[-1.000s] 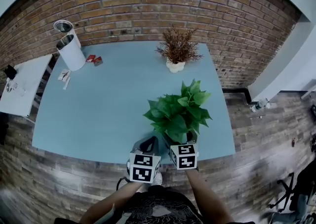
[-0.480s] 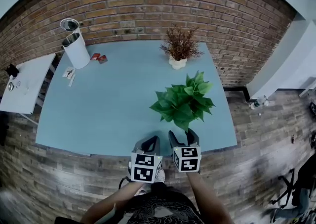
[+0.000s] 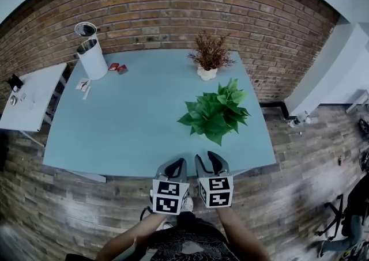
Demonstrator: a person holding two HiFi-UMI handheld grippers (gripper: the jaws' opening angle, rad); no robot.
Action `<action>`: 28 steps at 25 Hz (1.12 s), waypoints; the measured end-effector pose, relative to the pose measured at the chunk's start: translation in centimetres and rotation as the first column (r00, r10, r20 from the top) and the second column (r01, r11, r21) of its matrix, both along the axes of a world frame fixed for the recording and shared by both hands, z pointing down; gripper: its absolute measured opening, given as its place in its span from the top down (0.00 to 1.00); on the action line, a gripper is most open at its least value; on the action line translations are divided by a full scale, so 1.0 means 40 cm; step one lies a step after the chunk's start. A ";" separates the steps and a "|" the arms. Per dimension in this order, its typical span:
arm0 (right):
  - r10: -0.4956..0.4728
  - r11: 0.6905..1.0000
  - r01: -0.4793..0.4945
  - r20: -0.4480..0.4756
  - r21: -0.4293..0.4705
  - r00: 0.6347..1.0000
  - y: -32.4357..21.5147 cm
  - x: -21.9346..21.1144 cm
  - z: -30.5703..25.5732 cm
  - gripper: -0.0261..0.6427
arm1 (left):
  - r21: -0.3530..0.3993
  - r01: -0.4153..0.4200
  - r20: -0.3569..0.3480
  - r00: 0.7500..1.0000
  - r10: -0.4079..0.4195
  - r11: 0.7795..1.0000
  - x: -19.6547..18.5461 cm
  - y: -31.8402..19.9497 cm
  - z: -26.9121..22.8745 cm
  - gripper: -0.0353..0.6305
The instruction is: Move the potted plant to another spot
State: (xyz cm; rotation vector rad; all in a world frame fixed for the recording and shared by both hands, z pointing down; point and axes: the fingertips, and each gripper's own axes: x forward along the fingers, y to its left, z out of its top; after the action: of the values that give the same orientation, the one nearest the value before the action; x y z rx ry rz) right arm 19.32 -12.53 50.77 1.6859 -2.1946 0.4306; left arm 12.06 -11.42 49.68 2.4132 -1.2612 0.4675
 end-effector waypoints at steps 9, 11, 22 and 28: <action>-0.038 0.999 0.037 0.018 0.038 0.999 0.069 -0.087 -0.063 0.88 | 0.033 0.025 -0.001 1.000 -0.025 0.999 -0.065 0.050 -0.027 0.95; -0.046 0.998 0.045 0.025 0.041 0.999 0.083 -0.104 -0.073 0.94 | 0.035 0.033 -0.002 0.999 -0.033 0.999 -0.080 0.060 -0.030 0.95; -0.097 0.994 0.095 0.035 0.049 0.995 0.131 -0.175 -0.094 0.95 | 0.041 0.059 0.002 0.998 -0.059 0.997 -0.132 0.104 -0.037 0.95; -0.104 0.993 0.102 0.038 0.052 0.994 0.139 -0.192 -0.099 0.95 | 0.044 0.071 0.002 0.997 -0.071 0.997 -0.152 0.114 -0.039 0.95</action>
State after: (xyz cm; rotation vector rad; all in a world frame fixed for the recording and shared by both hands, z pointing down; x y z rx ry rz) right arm 11.63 -6.97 46.80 1.5925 -2.3280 0.3899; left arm 5.97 -6.84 48.12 2.3948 -1.3669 0.4279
